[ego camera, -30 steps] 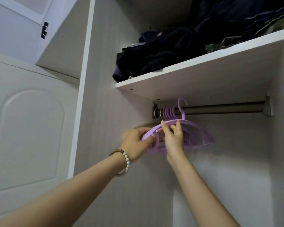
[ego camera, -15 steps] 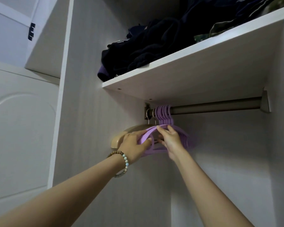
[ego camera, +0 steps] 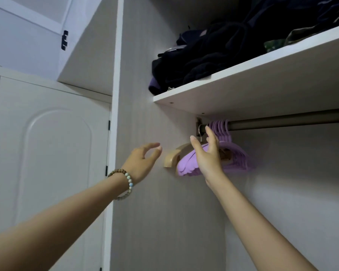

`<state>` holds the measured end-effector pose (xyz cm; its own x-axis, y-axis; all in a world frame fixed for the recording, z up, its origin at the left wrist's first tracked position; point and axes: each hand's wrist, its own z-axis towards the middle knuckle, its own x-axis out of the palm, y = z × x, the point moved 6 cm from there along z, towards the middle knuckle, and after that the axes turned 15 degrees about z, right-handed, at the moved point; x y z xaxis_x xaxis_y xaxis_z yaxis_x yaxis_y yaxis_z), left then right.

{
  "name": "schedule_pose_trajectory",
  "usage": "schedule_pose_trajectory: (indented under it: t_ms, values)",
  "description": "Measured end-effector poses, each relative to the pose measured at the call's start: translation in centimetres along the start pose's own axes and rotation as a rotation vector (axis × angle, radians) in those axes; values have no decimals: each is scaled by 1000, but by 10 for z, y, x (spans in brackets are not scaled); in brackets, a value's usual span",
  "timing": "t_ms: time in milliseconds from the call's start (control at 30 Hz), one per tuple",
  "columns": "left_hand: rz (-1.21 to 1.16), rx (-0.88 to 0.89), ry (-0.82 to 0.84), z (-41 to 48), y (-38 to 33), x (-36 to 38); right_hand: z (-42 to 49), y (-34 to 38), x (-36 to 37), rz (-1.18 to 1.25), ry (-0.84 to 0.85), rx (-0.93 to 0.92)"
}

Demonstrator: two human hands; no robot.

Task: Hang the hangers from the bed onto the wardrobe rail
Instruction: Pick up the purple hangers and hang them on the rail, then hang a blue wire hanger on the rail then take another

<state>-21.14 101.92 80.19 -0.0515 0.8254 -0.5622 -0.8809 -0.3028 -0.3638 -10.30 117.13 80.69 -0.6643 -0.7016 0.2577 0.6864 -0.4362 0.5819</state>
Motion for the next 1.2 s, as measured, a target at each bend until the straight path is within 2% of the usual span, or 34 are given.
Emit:
schedule_pose_trajectory:
  t_ms: [133, 233, 600, 767, 933, 1200]
  values:
    - [47, -25, -69, -22, 36, -54, -25, 17, 46, -117, 21, -91]
    - [73, -82, -94, -47, 72, -96, -47, 22, 92, -81, 75, -54]
    - [222, -392, -167, -201, 246, -278, -203, 15, 335, 62, 519, 161]
    - [296, -629, -166, -322, 337, -366, -319, 0, 457, 79, 761, 273]
    - [363, -895, -121, -475, 417, -430, -479, -21, 562, 46, 1039, 459]
    - [340, -1318, -64, -743, 505, -474, -743, -49, 649, 16, 1347, 653]
